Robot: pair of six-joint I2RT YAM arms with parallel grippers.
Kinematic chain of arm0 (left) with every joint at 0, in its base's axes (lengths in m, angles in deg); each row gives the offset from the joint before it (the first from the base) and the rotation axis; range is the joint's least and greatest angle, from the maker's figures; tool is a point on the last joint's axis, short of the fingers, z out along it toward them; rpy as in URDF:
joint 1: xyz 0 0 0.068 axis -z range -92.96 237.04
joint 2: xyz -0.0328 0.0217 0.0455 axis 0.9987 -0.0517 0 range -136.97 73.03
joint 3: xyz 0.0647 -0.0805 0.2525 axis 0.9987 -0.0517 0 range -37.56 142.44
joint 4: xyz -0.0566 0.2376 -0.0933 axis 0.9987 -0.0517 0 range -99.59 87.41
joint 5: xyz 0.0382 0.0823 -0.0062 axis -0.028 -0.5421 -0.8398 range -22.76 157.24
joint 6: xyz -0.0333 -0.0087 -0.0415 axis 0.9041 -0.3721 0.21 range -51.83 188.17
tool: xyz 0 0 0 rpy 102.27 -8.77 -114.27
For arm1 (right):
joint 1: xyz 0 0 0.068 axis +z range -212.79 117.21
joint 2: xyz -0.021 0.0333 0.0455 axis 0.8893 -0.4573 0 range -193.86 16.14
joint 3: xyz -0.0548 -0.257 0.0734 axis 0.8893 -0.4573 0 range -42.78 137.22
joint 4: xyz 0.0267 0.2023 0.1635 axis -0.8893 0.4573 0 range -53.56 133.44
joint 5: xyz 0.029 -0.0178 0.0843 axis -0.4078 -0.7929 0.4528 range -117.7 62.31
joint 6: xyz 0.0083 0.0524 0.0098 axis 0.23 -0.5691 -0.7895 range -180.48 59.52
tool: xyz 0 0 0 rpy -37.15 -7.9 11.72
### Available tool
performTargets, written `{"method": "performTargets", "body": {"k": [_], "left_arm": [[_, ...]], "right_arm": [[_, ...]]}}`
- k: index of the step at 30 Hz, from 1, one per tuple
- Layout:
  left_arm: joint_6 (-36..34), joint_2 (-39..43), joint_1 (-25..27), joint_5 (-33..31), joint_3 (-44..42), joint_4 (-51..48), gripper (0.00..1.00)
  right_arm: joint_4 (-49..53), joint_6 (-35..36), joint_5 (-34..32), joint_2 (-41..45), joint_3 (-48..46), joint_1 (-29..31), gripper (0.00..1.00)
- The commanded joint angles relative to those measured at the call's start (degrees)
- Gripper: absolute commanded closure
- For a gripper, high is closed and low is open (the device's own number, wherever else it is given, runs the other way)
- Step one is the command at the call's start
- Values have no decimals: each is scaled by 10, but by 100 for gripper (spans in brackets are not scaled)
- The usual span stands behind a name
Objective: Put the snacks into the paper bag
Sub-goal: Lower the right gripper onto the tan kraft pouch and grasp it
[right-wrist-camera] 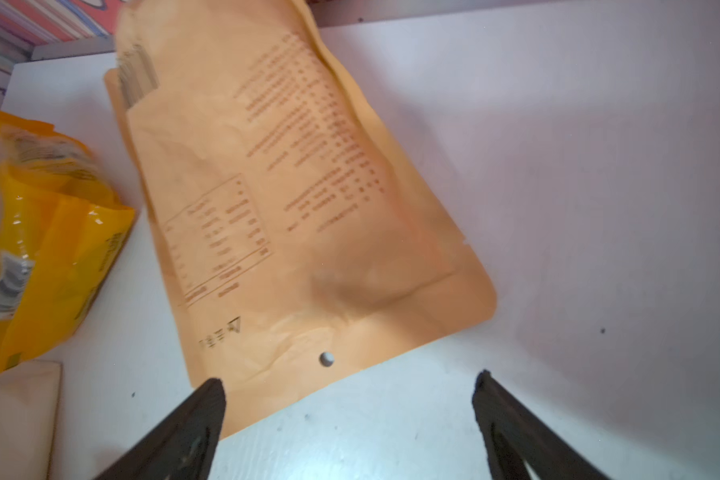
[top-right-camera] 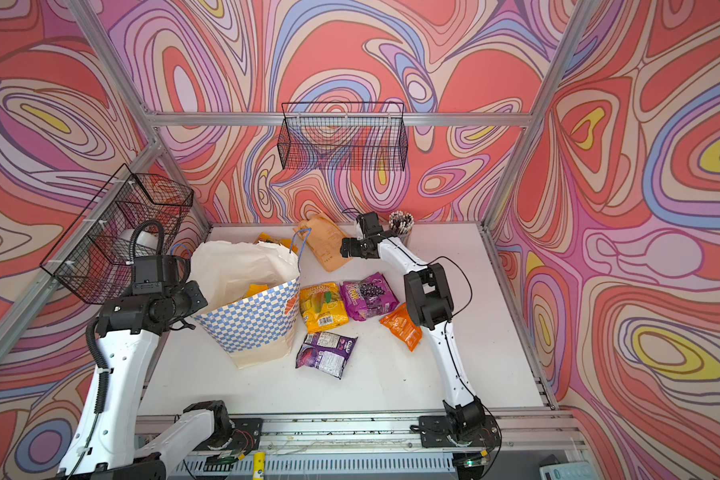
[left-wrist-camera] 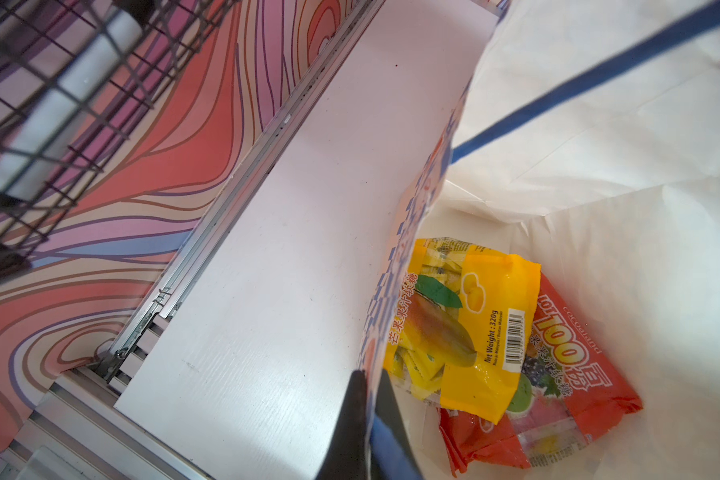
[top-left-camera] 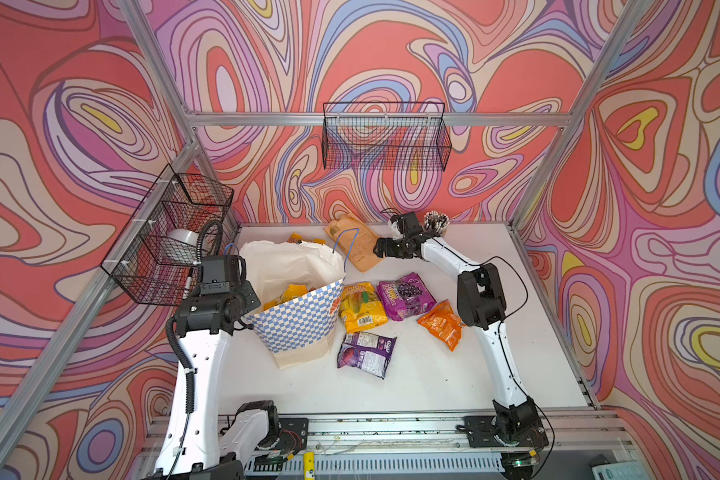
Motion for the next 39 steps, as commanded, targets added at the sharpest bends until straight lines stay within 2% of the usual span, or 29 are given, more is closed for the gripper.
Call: {"method": "performTargets", "body": {"k": [1,8,20,23,26,28,30,35,39], "left_arm": [[3,1,-4,12,-4,4,100],[0,8,-4,17,-8,4,100],[2,14,-4,25,-11,8,100],[2,14,-3,28,-10,9,100],[1,16,-4,27,-10,9,100],[0,19,-4,24,-10,8,100],[0,21,-3,24,-10,8,100],[0,23,-4,26,-7,5,100],[-3,30,-4,20,-7,3,100]], "right_arm": [[-44,-69,23,-1,-14,-12,5],[-128,-139,66,-27,-52,-28,10],[-214,-197,122,-95,-17,-29,24],[-251,-208,145,-98,-30,-30,34],[-284,-212,167,-95,-41,-29,49],[-298,-213,179,-88,-55,-29,65],[-312,-213,189,-74,-74,-29,71],[-348,-202,220,-4,-157,-29,100],[-382,-206,243,77,-236,-29,100]]}}
